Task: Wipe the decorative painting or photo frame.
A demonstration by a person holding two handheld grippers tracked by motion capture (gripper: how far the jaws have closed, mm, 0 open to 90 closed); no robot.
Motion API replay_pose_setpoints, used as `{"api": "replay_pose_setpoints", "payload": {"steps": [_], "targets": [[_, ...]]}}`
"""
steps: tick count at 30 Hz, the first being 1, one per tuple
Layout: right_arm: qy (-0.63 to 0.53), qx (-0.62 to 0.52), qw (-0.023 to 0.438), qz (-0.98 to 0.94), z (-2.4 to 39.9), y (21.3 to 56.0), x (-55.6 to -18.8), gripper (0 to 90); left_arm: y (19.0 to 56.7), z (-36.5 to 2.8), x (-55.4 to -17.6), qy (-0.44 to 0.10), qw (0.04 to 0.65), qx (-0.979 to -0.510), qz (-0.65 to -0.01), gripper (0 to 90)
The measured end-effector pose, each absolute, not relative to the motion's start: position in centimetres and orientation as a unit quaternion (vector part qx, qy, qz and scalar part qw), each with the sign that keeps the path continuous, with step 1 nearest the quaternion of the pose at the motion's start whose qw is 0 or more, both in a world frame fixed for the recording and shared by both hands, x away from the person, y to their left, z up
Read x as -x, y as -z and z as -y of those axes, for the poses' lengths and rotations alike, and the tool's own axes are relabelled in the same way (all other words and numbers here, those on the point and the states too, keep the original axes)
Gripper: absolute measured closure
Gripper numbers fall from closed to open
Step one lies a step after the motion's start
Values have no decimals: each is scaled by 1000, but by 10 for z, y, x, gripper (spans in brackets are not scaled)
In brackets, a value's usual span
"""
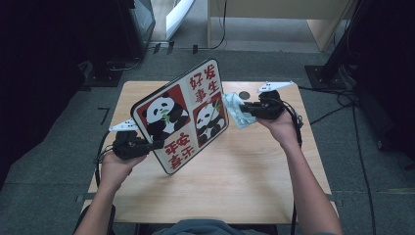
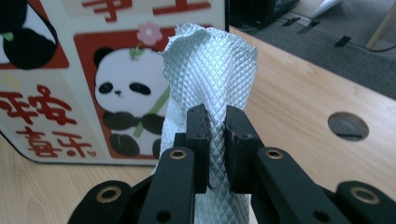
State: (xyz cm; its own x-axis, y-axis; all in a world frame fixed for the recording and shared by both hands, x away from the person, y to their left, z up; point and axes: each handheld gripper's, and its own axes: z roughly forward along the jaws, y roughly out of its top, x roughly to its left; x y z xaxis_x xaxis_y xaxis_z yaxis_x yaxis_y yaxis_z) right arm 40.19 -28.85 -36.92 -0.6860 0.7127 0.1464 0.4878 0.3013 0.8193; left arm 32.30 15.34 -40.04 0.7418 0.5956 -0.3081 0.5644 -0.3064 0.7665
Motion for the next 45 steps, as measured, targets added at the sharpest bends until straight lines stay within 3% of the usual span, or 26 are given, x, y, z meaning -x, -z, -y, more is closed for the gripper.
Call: {"api": "replay_pose_setpoints", "payload": {"steps": [31, 45], "targets": [[-543, -309, 125, -771, 256, 286, -434, 819, 401, -155, -322, -16, 467, -808, -358, 798], [-518, -317, 114, -786, 246, 307, -459, 819, 401, -157, -324, -12, 467, -810, -355, 798]]}}
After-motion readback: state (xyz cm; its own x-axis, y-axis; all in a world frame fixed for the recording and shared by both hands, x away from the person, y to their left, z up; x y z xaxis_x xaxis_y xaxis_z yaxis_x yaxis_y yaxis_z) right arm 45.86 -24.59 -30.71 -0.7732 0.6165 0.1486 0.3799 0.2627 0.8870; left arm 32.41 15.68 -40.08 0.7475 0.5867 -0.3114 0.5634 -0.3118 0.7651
